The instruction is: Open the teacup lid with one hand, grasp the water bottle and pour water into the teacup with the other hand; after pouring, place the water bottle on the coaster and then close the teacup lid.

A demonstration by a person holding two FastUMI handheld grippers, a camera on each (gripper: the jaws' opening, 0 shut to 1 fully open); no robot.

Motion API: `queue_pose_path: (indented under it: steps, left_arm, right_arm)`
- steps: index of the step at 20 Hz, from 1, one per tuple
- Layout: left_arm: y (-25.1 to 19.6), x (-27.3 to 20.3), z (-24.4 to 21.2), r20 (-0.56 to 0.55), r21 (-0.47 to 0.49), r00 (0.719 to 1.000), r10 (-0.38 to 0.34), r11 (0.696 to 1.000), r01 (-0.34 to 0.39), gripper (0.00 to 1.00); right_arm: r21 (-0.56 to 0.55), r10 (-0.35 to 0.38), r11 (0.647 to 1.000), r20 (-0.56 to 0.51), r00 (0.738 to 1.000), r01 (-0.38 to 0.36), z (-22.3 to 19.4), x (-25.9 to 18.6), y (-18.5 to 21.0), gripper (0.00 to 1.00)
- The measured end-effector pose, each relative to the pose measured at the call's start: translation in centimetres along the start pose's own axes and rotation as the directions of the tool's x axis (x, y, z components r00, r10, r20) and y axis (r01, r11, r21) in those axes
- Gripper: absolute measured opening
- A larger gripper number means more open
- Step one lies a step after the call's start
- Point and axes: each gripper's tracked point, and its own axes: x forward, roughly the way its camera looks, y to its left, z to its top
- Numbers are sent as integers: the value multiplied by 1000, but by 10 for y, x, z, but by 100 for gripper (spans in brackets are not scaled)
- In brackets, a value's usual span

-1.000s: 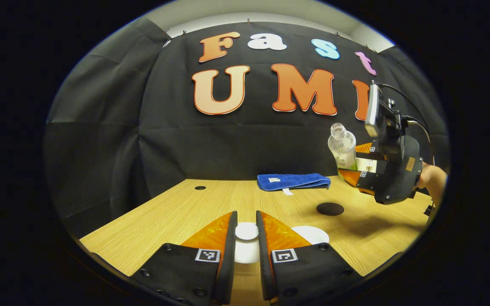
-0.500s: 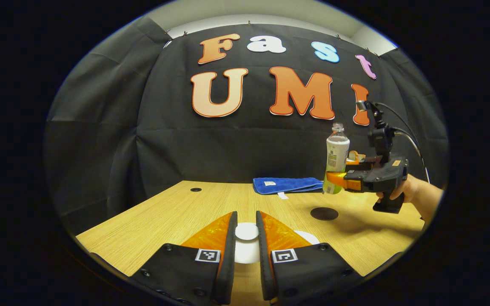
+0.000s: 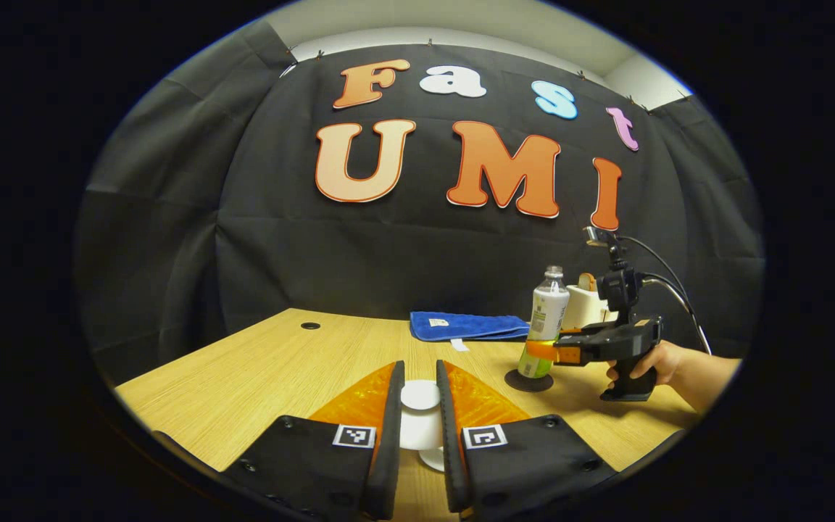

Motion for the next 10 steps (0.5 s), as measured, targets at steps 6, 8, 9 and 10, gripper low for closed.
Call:
queue_pose_path:
  steps: [6,8,9,10]
  left_arm:
    - [-8,7,1,-8,14,1000,-11,1000,11,30]
    - [-14,11,-3,-20,4,1000,-23,1000,23,30]
    - [-16,14,-5,-27,0,999,-31,1000,31,30]
    - [-19,17,-8,-33,-6,999,-35,999,35,29]
  right_arm:
    - [48,1,999,-19,1000,0,-11,10,-5,64]
    - [51,0,999,-21,1000,1,-11,10,-7,66]
    - [55,-3,998,-25,1000,4,-12,8,-8,68]
    - [64,-7,998,-36,999,9,-15,11,-9,70]
